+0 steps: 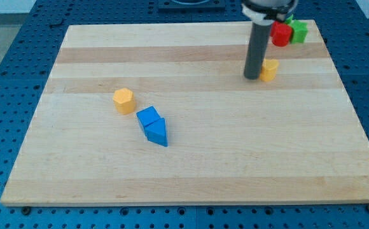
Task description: Push the yellow heart towards the top right
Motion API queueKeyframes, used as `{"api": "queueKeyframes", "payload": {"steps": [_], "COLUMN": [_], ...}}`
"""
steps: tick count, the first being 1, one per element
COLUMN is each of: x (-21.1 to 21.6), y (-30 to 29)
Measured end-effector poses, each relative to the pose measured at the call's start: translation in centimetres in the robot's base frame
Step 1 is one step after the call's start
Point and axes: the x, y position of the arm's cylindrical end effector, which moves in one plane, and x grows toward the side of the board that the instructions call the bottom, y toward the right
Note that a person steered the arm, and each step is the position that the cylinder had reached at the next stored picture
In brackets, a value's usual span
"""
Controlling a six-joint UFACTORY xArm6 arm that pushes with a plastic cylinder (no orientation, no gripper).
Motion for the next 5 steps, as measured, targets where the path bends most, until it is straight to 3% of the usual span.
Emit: {"api": "queueKeyframes", "payload": {"steps": [1, 4, 5], "x": [-1.8, 0.7, 0.7], "y": [3.1, -1.5, 2.3]}}
